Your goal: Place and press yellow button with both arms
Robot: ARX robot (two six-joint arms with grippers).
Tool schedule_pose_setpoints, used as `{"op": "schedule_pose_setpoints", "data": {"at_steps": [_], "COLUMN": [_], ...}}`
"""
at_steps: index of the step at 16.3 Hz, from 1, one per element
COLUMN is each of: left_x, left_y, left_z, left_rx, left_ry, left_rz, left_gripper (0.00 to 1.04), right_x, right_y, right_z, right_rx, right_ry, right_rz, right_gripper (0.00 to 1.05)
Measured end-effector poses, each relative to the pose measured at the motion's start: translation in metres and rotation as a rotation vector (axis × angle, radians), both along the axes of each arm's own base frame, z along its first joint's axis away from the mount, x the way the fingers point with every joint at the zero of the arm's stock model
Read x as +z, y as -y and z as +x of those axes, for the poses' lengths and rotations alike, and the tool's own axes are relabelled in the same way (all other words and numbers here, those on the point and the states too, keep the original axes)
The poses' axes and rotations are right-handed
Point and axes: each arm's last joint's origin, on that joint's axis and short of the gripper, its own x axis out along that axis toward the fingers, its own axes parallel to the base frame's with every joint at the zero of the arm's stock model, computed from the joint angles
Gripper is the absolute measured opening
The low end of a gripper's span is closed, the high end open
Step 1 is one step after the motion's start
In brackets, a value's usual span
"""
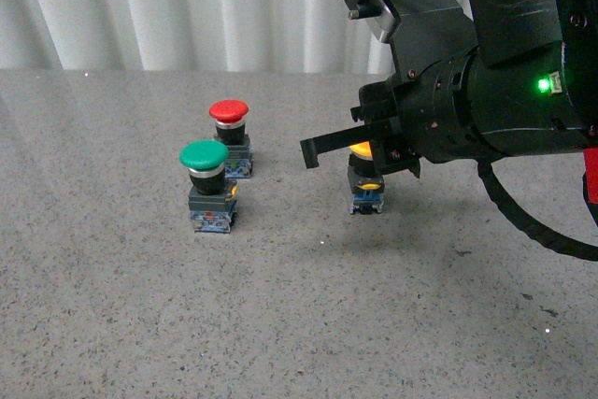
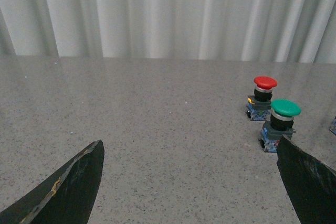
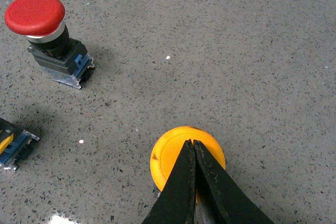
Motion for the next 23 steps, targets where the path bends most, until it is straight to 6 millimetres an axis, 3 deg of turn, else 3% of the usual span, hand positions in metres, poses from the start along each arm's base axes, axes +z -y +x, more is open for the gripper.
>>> {"op": "schedule_pose_setpoints", "data": {"at_steps": [4, 6, 8, 10, 11, 15, 16, 17, 19, 21, 23], "left_x": [0.000, 0.000, 0.000, 0.000, 0.000, 0.000, 0.000, 0.000, 0.000, 0.000, 0.000], "left_y": [0.000, 0.000, 0.000, 0.000, 0.000, 0.000, 0.000, 0.000, 0.000, 0.000, 0.000], "left_z": [0.000, 0.000, 0.000, 0.000, 0.000, 0.000, 0.000, 0.000, 0.000, 0.000, 0.000], "left_rx": [0.000, 0.000, 0.000, 0.000, 0.000, 0.000, 0.000, 0.000, 0.000, -0.001, 0.001], "left_ry": [0.000, 0.000, 0.000, 0.000, 0.000, 0.000, 0.000, 0.000, 0.000, 0.000, 0.000], "left_rz": [0.000, 0.000, 0.000, 0.000, 0.000, 0.000, 0.000, 0.000, 0.000, 0.000, 0.000], "left_gripper": [0.98, 0.98, 0.98, 0.98, 0.98, 0.98, 0.98, 0.98, 0.98, 0.98, 0.98], "right_x": [0.008, 0.026, 0.066, 0.123, 0.136, 0.120, 0.123, 0.123, 0.083, 0.051, 0.043], "right_y": [0.000, 0.003, 0.006, 0.013, 0.020, 0.048, 0.058, 0.080, 0.121, 0.145, 0.166], "right_z": [-0.001, -0.006, -0.017, -0.048, -0.063, -0.105, -0.119, -0.144, -0.178, -0.200, -0.218], "right_rx": [-0.017, -0.056, -0.071, -0.030, -0.012, -0.031, -0.063, -0.233, -0.383, -0.365, -0.382], "right_ry": [0.018, 0.073, 0.177, 0.302, 0.321, 0.258, 0.333, 0.498, 0.521, 0.479, 0.547], "right_rz": [0.035, 0.154, 0.318, 0.512, 0.563, 0.571, 0.563, 0.440, 0.223, 0.163, 0.171], "right_gripper": [0.02, 0.02, 0.02, 0.02, 0.02, 0.02, 0.02, 0.02, 0.02, 0.02, 0.02]}}
